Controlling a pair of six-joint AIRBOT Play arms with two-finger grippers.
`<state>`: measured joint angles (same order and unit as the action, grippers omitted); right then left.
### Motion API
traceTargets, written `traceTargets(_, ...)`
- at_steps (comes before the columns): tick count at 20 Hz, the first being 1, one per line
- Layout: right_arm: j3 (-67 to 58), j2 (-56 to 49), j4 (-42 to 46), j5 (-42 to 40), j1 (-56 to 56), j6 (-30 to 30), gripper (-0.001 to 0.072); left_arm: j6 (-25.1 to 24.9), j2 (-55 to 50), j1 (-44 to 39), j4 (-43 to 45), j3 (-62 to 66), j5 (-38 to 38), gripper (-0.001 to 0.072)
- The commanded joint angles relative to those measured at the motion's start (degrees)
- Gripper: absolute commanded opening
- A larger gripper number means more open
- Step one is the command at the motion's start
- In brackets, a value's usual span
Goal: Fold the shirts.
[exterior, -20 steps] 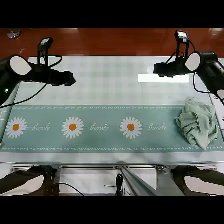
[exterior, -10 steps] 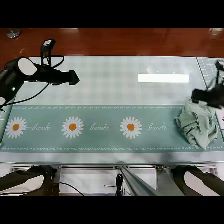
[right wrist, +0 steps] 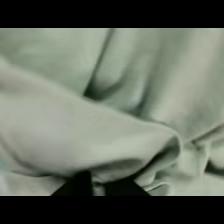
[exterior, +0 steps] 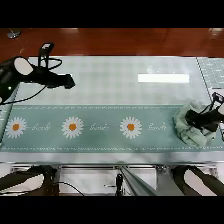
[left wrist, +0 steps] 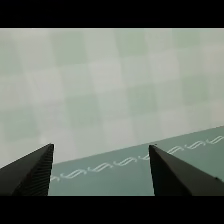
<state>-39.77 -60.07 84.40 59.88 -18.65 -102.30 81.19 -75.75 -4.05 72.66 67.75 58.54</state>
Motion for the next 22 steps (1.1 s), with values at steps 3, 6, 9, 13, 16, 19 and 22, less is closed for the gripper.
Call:
traceTargets(3,-22.4,4.4,-16.6,-2.1,-0.4,11.6,0.0024,-0.7,7.5,11.3,-5.3,-0.6,13.4,0.0701)
traceTargets(6,-34.9,7.0,-20.5,-2.0,-0.4,10.9,0.0024,-8.2,18.6,15.0,-20.5,-4.5,12.2,0.0701)
traceTargets(9,-46.8,7.6,-24.3,-1.6,4.5,13.5,0.0024,-9.7,26.8,14.4,-20.8,-8.8,12.2,0.0702)
traceTargets(13,-59.6,7.6,-21.7,-2.4,17.7,14.1,0.0024,-9.6,30.3,14.4,-20.8,-15.6,12.0,0.0701)
traceTargets(16,-65.8,7.5,-16.0,-3.4,26.4,14.1,0.0023,-9.6,30.3,14.4,-20.9,-18.3,11.1,0.0701)
traceTargets(19,-66.5,7.1,-17.3,0.2,34.1,17.6,0.0023,-7.0,30.2,14.4,-20.9,-19.1,7.1,0.0701)
traceTargets(22,-64.4,3.7,-12.1,9.1,40.7,16.3,0.0024,-7.0,30.2,14.4,-20.9,-19.1,5.4,0.0701)
